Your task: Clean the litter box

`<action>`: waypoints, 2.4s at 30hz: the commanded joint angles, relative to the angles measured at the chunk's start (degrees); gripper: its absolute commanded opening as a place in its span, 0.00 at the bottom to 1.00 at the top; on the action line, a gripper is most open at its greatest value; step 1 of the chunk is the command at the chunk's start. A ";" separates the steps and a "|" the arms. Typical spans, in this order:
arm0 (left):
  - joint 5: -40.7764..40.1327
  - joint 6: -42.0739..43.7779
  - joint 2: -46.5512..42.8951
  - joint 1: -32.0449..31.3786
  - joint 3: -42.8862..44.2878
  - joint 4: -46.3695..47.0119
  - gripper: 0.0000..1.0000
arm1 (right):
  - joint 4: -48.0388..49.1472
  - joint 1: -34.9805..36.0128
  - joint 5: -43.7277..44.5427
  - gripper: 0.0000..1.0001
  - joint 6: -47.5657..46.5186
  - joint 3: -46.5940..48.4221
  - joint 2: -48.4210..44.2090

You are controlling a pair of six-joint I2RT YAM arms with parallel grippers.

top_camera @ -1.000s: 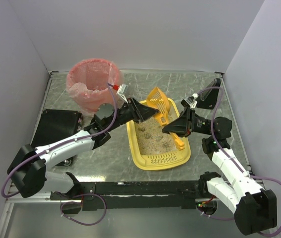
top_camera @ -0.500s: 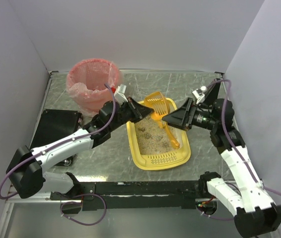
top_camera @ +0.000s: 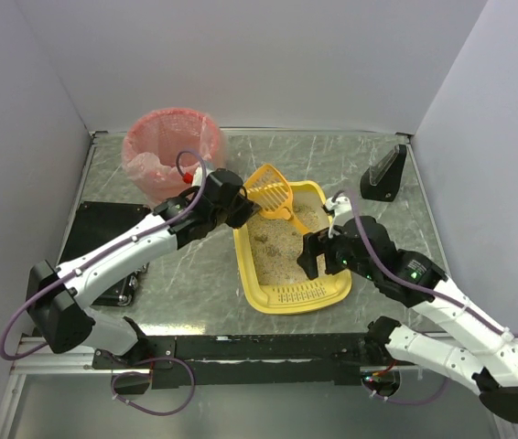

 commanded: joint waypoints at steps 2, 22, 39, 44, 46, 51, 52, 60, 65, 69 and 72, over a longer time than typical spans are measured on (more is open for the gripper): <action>-1.96 -3.43 1.07 -0.22 4.19 -8.88 0.01 | 1.67 3.27 23.34 0.93 -9.95 0.46 -0.67; 2.69 -5.45 -0.07 -0.22 3.32 -9.77 0.01 | 16.88 10.13 18.01 0.76 -22.52 -2.54 11.44; 6.74 6.13 1.25 -0.22 3.94 -7.57 0.70 | 11.63 11.10 18.80 0.02 -16.22 0.88 11.27; 9.99 15.72 0.46 -0.22 3.14 -6.15 0.94 | -5.32 9.78 16.70 0.00 -7.24 8.52 13.55; 10.70 18.36 -1.12 -0.22 0.78 -3.87 0.96 | -13.77 7.60 13.62 0.00 -5.05 11.42 14.96; 11.04 21.18 -6.30 -0.22 -6.07 5.32 0.99 | -14.52 6.26 6.69 0.00 -7.92 10.74 13.04; 11.40 22.49 -6.83 -0.22 -6.44 6.40 0.99 | -12.93 6.26 3.10 0.00 -10.19 10.21 12.08; 20.23 38.57 -8.95 0.92 -6.88 6.59 0.97 | -10.89 6.09 -6.95 0.00 -21.29 7.22 6.01; 32.31 40.34 -10.88 2.68 -11.00 12.90 0.93 | -8.87 5.74 -9.23 0.00 -23.84 6.77 2.23; 36.62 40.08 -12.90 3.82 -13.38 15.28 0.73 | -9.31 5.30 -10.02 0.00 -25.60 6.42 1.17; 41.19 39.82 -14.31 4.79 -16.01 18.35 0.59 | -8.52 4.51 -13.35 0.00 -26.91 6.16 0.99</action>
